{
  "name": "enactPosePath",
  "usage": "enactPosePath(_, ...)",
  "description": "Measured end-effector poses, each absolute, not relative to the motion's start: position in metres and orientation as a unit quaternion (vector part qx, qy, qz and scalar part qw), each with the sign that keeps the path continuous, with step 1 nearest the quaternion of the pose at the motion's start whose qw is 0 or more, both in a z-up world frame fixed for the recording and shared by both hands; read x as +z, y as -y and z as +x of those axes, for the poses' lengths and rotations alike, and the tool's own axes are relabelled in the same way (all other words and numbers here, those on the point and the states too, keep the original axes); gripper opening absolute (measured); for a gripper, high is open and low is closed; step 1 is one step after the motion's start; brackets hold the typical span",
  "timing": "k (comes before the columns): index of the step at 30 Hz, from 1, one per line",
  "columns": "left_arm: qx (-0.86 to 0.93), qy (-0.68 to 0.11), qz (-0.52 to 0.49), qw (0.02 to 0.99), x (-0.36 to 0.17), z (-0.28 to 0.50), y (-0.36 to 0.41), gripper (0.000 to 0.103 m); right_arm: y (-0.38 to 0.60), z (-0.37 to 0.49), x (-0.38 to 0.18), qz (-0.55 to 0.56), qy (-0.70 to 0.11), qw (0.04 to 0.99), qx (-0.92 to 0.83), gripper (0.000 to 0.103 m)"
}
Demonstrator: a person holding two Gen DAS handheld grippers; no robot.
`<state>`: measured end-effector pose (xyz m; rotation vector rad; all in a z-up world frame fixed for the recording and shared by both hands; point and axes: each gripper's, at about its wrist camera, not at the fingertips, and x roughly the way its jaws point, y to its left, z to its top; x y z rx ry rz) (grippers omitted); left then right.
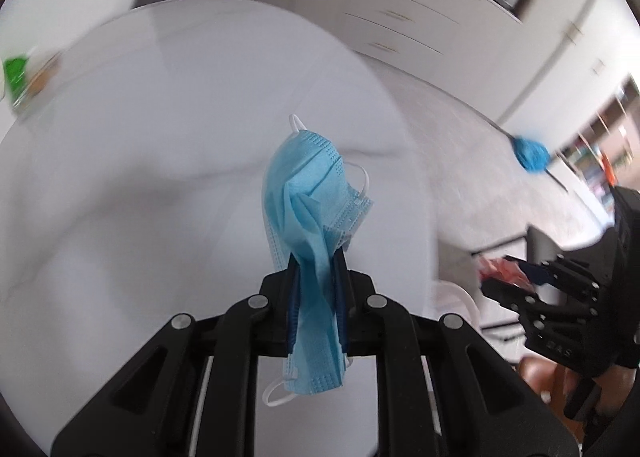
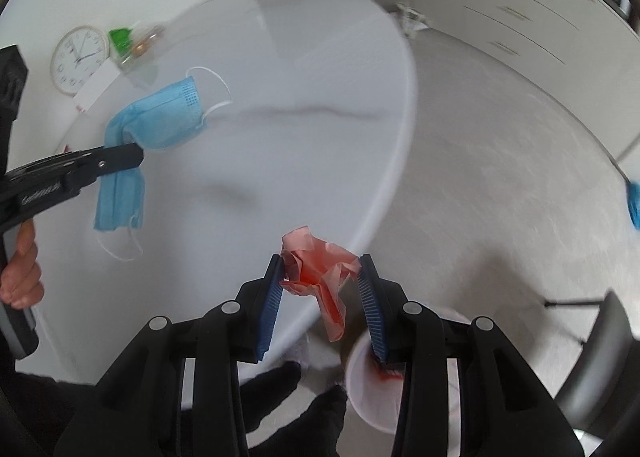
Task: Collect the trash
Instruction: 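Carry the mask and pink wrapper over the white bin and release both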
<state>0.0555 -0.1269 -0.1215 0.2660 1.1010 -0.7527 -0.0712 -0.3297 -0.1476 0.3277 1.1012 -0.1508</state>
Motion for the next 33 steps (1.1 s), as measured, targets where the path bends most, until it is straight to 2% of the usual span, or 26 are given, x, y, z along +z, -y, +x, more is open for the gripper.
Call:
enactPosePath(7,-0.411,-0.499,0.173,0.743,-0.118,-0.012,0.186,0.015,0.364,-0.145,-0.173,0.195,-0.527,0.817,-0.128,0.04)
enactPosePath(14,-0.442,-0.49,0.214,0.72,-0.119,-0.052,0.218,0.015,0.383,-0.176,-0.216,0.234,-0.543,0.793,-0.147,0.04)
enactPosePath(33,-0.459,-0.479,0.251,0.705,-0.119,-0.073,0.223,0.015,0.396,-0.195,-0.239,0.262,-0.54,0.785,-0.154,0.04)
